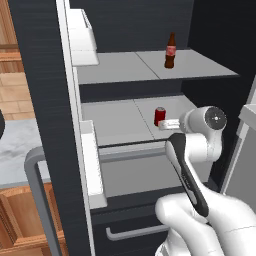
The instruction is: Open the fridge, grab two sodas, and place both sodas inside the bowl with ice on the dining counter.
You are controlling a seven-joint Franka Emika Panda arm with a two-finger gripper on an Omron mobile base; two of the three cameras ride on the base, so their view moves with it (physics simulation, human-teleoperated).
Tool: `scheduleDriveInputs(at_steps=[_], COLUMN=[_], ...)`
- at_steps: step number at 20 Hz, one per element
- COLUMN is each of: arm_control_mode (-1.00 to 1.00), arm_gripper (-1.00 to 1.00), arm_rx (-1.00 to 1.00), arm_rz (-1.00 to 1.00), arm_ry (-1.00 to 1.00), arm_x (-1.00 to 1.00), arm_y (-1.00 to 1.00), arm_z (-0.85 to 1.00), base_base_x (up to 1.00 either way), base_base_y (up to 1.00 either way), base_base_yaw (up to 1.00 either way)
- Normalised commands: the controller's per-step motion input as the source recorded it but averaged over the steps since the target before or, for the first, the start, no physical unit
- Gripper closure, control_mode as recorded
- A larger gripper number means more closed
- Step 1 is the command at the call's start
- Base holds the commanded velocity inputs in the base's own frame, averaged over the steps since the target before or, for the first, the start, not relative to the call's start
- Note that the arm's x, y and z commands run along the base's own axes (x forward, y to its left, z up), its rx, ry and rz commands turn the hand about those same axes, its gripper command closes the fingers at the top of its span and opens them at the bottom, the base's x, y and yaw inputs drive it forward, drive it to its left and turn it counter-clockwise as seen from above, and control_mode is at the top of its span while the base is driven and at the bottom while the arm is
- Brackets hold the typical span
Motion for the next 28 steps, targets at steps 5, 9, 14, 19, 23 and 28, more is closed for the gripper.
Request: scheduleDriveInputs(at_steps=[5,9,14,19,23,28], arm_control_mode=[-1.0,-1.0,-1.0,-1.0,-1.0,-1.0], arm_gripper=[-1.0,-1.0,-1.0,-1.0,-1.0,-1.0], arm_rx=[0.0,0.0,0.0,0.0,0.0,0.0], arm_rz=[0.0,0.01,0.01,0.0,0.0,0.0], arm_ry=[0.0,0.0,0.0,0.01,0.02,0.02], arm_x=[0.6,0.52,0.5,0.53,0.52,0.44], arm_y=[0.0,-0.08,-0.16,-0.12,-0.05,-0.02], arm_z=[0.0,0.0,0.0,0.0,-0.01,-0.09], base_base_x=[0.0,0.0,0.0,0.0,0.0,0.0], base_base_y=[0.0,0.0,0.0,0.0,0.0,0.0], base_base_yaw=[0.0,0.0,0.0,0.0,0.0,0.0])
